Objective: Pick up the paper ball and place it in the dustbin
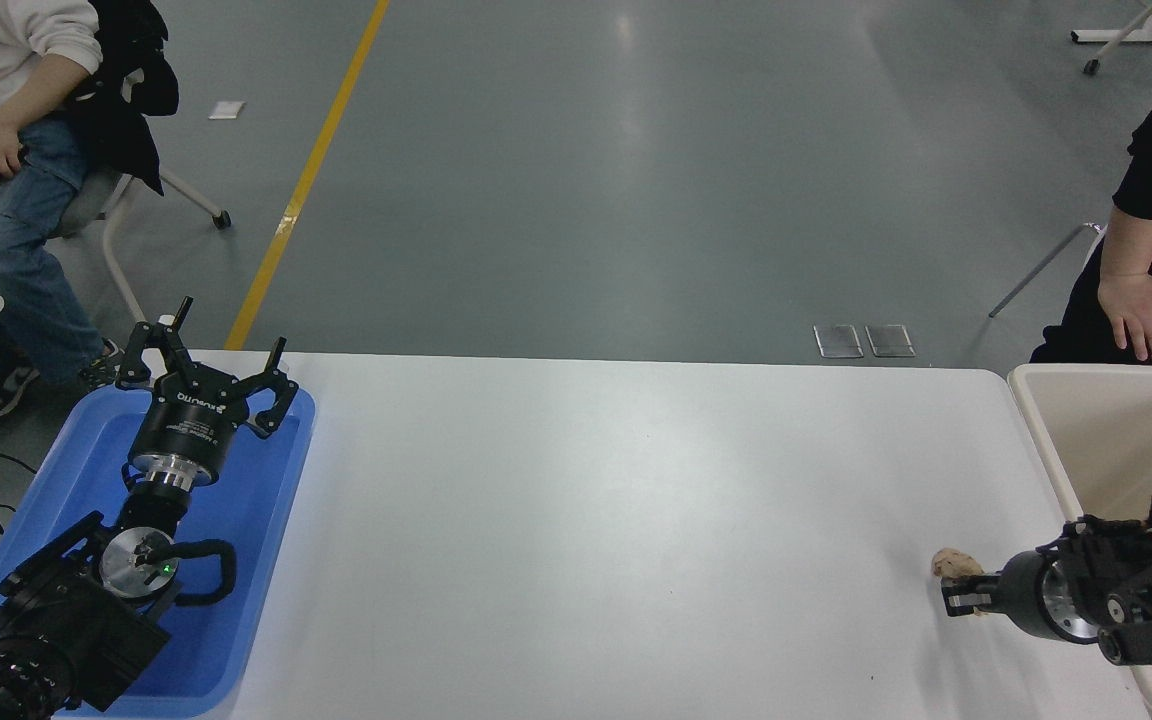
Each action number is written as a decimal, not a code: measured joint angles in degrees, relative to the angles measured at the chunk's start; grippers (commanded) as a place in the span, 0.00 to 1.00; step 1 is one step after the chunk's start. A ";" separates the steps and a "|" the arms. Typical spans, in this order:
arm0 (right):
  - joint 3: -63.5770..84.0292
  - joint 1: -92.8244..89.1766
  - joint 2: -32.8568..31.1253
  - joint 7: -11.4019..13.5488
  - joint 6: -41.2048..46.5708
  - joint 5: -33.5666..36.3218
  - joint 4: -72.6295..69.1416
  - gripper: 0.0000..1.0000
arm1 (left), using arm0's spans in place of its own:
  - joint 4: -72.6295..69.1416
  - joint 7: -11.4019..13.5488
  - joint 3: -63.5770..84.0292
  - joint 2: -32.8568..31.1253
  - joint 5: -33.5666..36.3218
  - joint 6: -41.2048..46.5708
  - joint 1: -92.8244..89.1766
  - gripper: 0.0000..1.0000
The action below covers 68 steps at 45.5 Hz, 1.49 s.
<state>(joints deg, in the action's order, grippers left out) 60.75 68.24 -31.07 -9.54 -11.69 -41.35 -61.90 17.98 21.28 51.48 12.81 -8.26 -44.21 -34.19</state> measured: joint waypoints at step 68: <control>16.13 67.19 -5.20 0.26 43.32 0.65 -20.16 0.00 | -0.02 -0.01 0.01 0.02 0.00 0.02 0.00 1.00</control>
<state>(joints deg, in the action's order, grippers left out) 76.88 135.43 -36.27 -9.28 31.63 -40.71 -82.06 17.96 21.27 51.49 12.83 -8.26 -44.19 -34.19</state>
